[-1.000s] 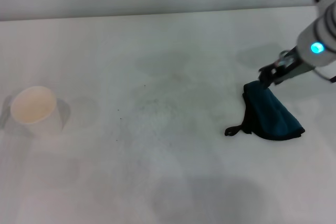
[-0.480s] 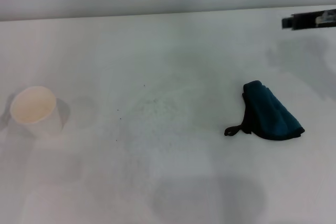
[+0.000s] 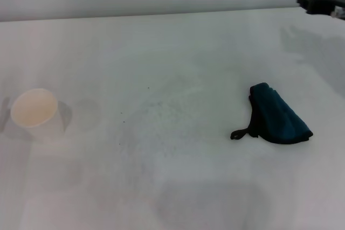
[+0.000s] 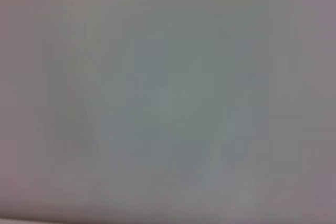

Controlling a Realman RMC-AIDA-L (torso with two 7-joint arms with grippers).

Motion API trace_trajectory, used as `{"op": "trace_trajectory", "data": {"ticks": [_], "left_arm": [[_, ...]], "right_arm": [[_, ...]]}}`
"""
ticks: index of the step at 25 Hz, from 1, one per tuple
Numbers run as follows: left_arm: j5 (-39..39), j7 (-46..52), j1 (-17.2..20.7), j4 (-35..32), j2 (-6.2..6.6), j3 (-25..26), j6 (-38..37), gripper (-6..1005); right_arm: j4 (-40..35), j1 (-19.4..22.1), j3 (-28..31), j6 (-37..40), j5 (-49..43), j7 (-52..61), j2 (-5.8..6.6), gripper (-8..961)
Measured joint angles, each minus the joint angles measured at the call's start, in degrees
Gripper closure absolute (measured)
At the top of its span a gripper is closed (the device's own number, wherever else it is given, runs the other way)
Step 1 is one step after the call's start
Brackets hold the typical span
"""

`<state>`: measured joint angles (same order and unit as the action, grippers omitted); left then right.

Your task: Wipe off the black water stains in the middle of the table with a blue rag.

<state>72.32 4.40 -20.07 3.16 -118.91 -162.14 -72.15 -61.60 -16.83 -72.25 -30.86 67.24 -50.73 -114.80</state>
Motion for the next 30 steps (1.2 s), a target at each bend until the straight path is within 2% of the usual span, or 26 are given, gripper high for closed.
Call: {"op": "trace_trajectory", "data": {"ticks": [7,8,10,14,18,22,30], "left_arm": [[3.04,0.00,-0.27,-1.67,-0.12,-0.02,1.05,119],[3.97,0.00,-0.27,-2.15,-0.12,-0.03,1.20,119],[5.52,-0.08,-0.27,-2.87,-0.12,-0.02,1.25,119],[7.95,-0.16,-0.27,-3.84,-0.11,-0.02,1.26,119],[11.00,-0.25,-0.35,-5.15,-0.16,-0.02,1.07,120],[13.43,-0.13,-0.43,-6.13,-0.18,-0.02,0.72,120],[19.17,-0.20,-0.50,-6.58,-0.23,-0.02,0.68,120]], "right_arm": [[14.76,-1.05,7.03,-0.85,30.85,-35.36,-0.13,690],[18.68,-1.09,8.89,-2.77,38.81,-44.52,-0.14,690],[20.31,-1.13,9.91,-3.97,41.17,-48.37,-0.14,690],[29.18,-1.99,14.55,-12.26,51.34,-66.71,-0.22,689],[40.47,-3.05,18.55,-25.39,63.30,-88.06,-0.32,689],[46.63,-3.43,21.25,-31.85,67.27,-98.86,-0.42,689],[48.23,-2.80,21.80,-33.65,67.44,-102.12,-0.42,688]]}}
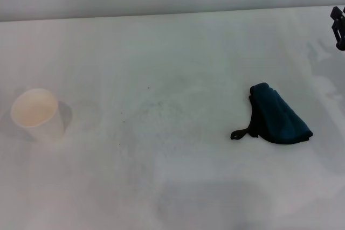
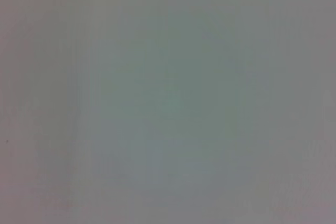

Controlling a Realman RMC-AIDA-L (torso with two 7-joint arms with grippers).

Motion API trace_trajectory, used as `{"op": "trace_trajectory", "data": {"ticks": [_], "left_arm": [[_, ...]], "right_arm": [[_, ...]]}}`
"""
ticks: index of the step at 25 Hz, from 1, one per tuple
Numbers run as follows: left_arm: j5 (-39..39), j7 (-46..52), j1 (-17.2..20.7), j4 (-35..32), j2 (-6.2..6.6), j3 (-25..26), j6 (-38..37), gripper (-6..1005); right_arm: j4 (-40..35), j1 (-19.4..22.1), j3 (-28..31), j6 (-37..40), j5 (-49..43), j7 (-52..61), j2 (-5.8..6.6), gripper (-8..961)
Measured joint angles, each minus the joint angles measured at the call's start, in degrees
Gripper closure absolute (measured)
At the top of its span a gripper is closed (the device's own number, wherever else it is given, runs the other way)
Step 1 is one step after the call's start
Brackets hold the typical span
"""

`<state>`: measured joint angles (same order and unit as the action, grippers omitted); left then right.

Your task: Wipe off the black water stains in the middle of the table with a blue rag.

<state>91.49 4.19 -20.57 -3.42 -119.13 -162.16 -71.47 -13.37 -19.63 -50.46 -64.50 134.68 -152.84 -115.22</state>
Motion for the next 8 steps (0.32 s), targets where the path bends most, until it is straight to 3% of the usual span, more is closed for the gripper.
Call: {"op": "trace_trajectory", "data": {"ticks": [8], "left_arm": [[0.04,-0.17,-0.51,-1.70,-0.05,-0.27,0.43,120]], "right_arm": [[1.24,0.19,0.01,-0.24,0.07,-3.76,0.08,688]]}}
